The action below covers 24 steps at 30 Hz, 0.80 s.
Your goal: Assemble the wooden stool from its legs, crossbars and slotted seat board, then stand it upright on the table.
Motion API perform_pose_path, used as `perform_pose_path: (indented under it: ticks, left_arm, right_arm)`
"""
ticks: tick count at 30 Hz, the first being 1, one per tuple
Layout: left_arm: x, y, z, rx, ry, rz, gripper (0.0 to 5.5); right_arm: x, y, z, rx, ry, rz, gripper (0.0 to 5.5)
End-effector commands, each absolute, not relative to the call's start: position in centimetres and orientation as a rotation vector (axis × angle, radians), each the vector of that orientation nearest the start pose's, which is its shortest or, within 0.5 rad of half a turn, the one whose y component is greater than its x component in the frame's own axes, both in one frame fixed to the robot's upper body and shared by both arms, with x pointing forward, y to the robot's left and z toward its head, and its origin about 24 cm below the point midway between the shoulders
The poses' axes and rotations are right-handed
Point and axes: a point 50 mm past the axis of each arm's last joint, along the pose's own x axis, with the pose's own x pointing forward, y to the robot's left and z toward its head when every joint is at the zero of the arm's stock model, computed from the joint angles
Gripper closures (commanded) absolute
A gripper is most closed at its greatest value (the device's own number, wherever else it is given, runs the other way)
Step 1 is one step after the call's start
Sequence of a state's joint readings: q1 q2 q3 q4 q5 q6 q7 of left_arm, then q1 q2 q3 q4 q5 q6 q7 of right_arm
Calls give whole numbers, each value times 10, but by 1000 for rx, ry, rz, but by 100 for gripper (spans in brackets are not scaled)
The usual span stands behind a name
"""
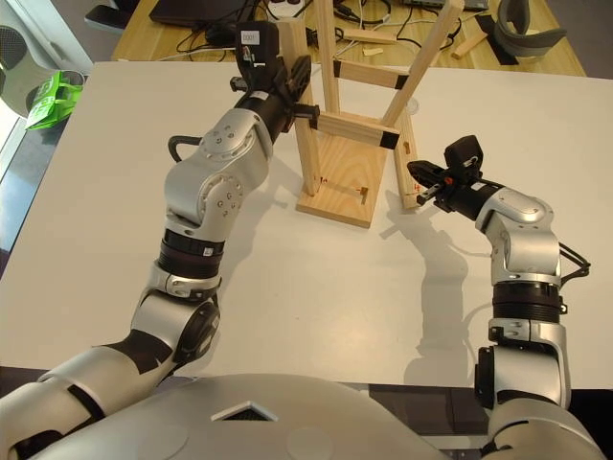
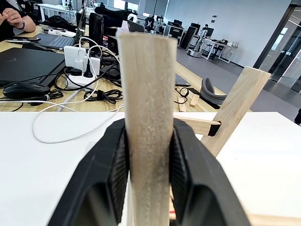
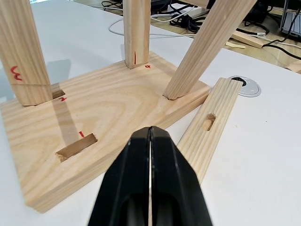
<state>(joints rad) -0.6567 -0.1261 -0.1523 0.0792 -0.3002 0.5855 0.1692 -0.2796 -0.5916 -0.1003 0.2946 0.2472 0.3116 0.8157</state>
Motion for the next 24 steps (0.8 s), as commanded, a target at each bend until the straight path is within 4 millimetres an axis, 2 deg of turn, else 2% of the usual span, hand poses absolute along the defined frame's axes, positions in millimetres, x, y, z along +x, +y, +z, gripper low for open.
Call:
perform_pose_path:
  ticks: [1, 8, 15, 20, 24]
  left_arm:
    - [327, 5, 165, -221, 49, -392, 448]
    - [329, 4, 162, -382, 106, -370, 448]
    - [323, 6, 152, -370, 86, -373, 448]
    - [321, 9, 150, -307, -19, -378, 448]
    - [325, 16, 130, -255, -67, -360, 448]
  right_arm:
    - [286, -261, 70, -164, 355, 590, 550]
    - [286, -261, 69, -180, 359, 599, 550]
    - [287, -260, 70, -193, 361, 612, 550]
    - [287, -260, 69, -202, 364, 620, 550]
    - [287, -260, 69, -206, 365, 626, 550]
